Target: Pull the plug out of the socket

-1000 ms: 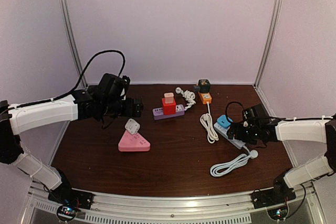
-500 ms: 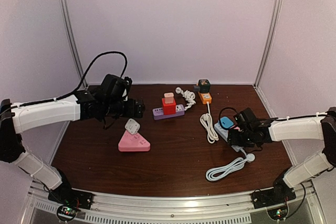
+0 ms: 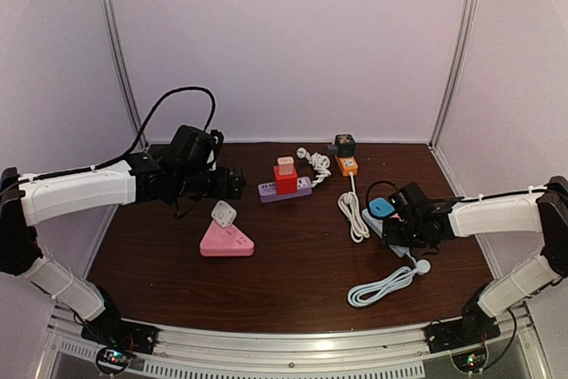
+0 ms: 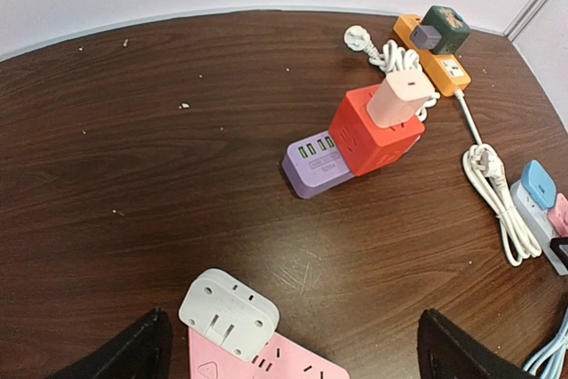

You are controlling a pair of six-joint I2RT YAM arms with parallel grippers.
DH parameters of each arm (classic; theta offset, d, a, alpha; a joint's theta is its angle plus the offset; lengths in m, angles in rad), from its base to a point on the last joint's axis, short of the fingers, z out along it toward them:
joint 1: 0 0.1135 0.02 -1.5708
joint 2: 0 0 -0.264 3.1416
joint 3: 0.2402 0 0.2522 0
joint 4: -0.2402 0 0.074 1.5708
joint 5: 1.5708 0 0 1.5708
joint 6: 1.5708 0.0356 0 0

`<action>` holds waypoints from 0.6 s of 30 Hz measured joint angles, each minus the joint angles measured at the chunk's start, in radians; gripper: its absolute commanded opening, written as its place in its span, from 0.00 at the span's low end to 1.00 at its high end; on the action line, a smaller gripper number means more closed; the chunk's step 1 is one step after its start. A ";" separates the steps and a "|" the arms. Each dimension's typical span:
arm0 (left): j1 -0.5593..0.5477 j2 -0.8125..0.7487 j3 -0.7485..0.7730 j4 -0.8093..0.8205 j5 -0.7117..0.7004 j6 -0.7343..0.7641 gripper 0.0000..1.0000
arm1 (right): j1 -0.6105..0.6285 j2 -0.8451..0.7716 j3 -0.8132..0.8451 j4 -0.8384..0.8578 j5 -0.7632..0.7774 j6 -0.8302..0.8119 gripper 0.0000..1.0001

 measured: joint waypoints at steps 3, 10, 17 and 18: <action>0.000 0.000 0.000 0.000 0.003 0.000 0.98 | 0.003 0.010 0.000 0.004 0.002 -0.005 0.77; 0.000 0.000 0.000 0.000 0.003 0.000 0.98 | 0.005 0.030 0.003 0.010 0.009 -0.013 0.79; 0.000 0.000 0.000 0.000 0.006 0.000 0.98 | 0.018 0.072 0.041 -0.032 0.026 -0.045 0.68; 0.000 0.000 0.000 0.000 0.006 0.000 0.98 | 0.025 0.078 0.047 -0.041 0.036 -0.043 0.67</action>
